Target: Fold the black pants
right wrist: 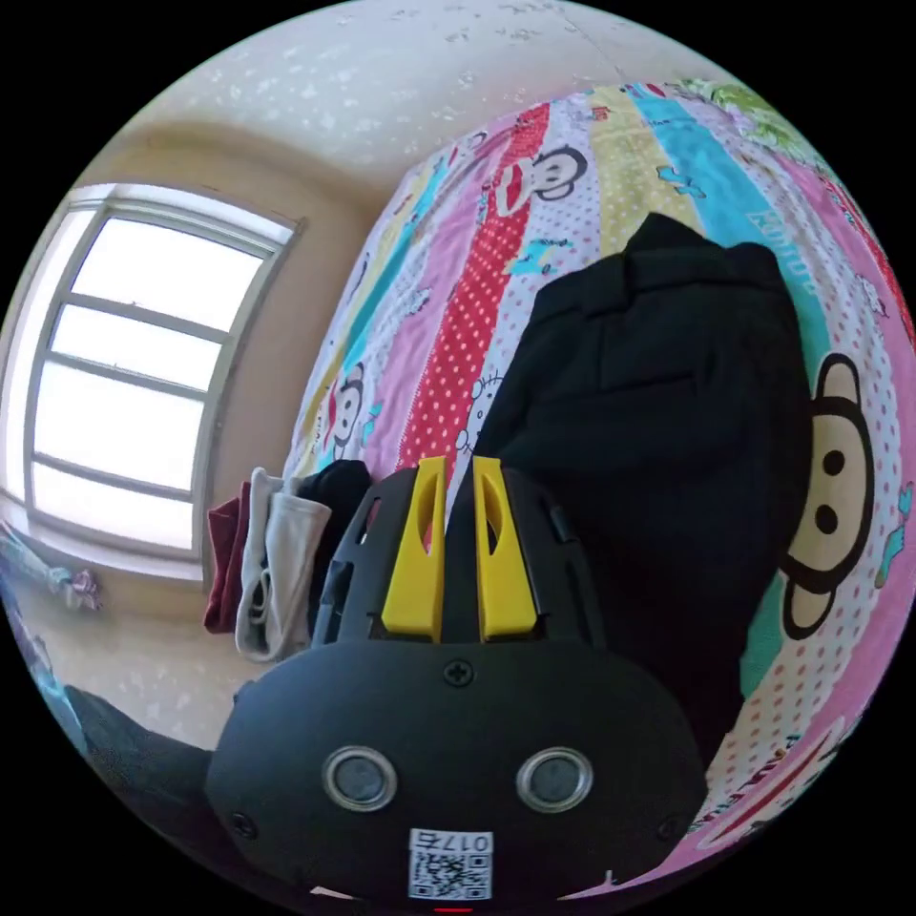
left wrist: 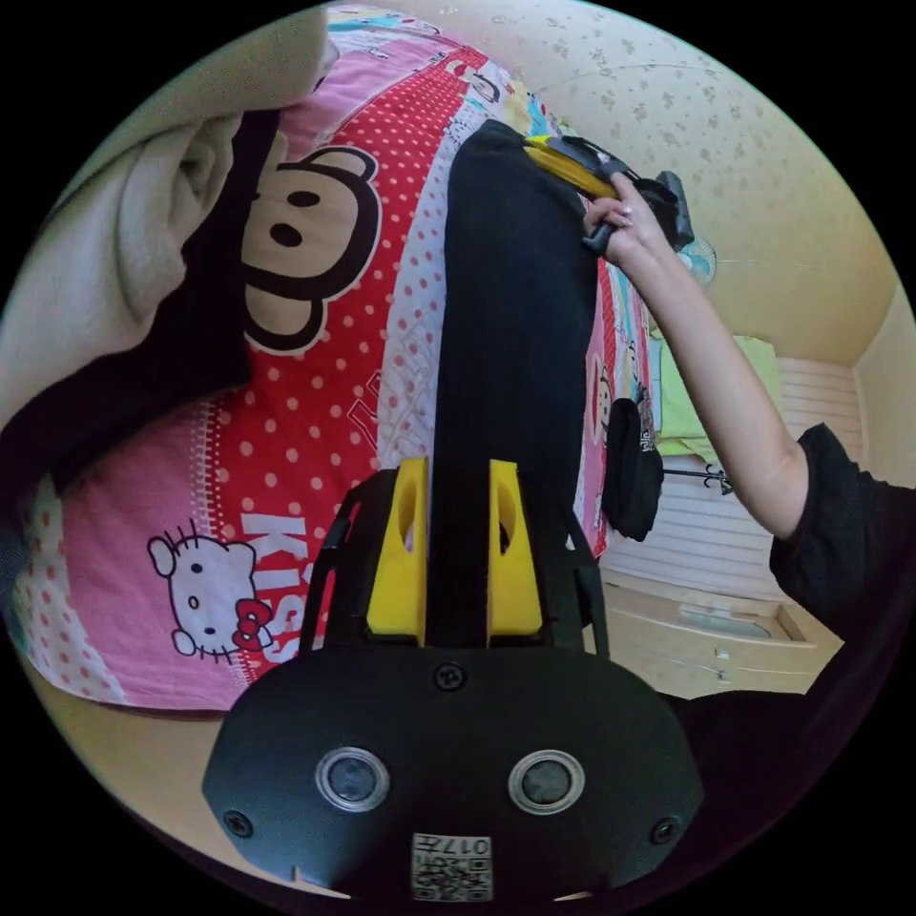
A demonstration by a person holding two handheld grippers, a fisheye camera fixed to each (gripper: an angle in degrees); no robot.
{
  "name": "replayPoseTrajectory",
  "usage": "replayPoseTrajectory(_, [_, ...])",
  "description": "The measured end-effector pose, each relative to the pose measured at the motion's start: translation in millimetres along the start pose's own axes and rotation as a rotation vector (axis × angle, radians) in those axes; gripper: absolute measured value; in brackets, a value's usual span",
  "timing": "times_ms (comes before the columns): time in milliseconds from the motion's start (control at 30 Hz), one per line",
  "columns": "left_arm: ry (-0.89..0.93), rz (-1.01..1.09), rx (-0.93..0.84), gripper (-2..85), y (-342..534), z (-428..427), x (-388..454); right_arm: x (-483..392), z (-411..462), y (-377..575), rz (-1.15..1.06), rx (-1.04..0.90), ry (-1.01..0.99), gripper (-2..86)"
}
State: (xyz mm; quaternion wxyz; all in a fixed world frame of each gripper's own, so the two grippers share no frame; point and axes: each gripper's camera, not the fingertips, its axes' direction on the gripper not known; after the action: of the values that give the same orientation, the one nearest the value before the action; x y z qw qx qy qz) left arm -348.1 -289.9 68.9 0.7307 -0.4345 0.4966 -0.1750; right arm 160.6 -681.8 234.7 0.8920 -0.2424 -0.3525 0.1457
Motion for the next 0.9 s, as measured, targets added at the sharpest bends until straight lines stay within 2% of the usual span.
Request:
replayPoseTrajectory(67, [-0.016, 0.001, 0.001, 8.9, -4.0, 3.5, 3.9, 7.8, -47.3, 32.5, 0.001, 0.022, 0.055, 6.3])
replayPoseTrajectory(167, [-0.050, -0.019, -0.010, 8.8, -11.7, 11.8, 6.0, 45.2, -106.9, 101.3, 0.130, -0.020, 0.090, 7.9])
replayPoseTrajectory(267, [-0.035, -0.029, -0.057, 8.7, -18.7, 24.1, 4.2, 87.1, -134.9, 174.3, 0.311, -0.022, -0.007, 8.6])
replayPoseTrajectory(333, [-0.042, -0.023, -0.069, 7.9, -20.9, 26.7, 4.8, 113.9, -141.5, 217.8, 0.478, 0.061, -0.140, 9.1])
replayPoseTrajectory(433, [-0.039, 0.015, -0.082, 4.7, -25.3, 21.7, 8.4, 132.7, -134.4, 235.0, 0.583, 0.203, -0.326, 9.7])
replayPoseTrajectory(533, [-0.056, 0.070, -0.114, 3.3, -31.6, 17.2, 15.3, 146.5, -106.3, 214.9, 0.637, 0.191, -0.432, 10.0])
replayPoseTrajectory(600, [-0.060, 0.101, -0.138, 3.1, -36.0, 14.3, 19.7, 151.7, -94.9, 196.4, 0.652, 0.172, -0.464, 7.5])
replayPoseTrajectory(667, [-0.034, 0.106, -0.148, 3.3, -38.4, 11.1, 20.0, 152.6, -103.5, 184.9, 0.631, 0.239, -0.545, 3.7])
replayPoseTrajectory(767, [0.008, 0.098, -0.129, 3.6, -37.0, 5.9, 16.9, 148.6, -143.9, 195.3, 0.544, 0.354, -0.513, 2.2])
replayPoseTrajectory(900, [0.011, 0.073, -0.096, 3.8, -31.1, 12.2, 14.7, 171.5, -149.4, 231.9, 0.695, 0.317, -0.408, 1.4])
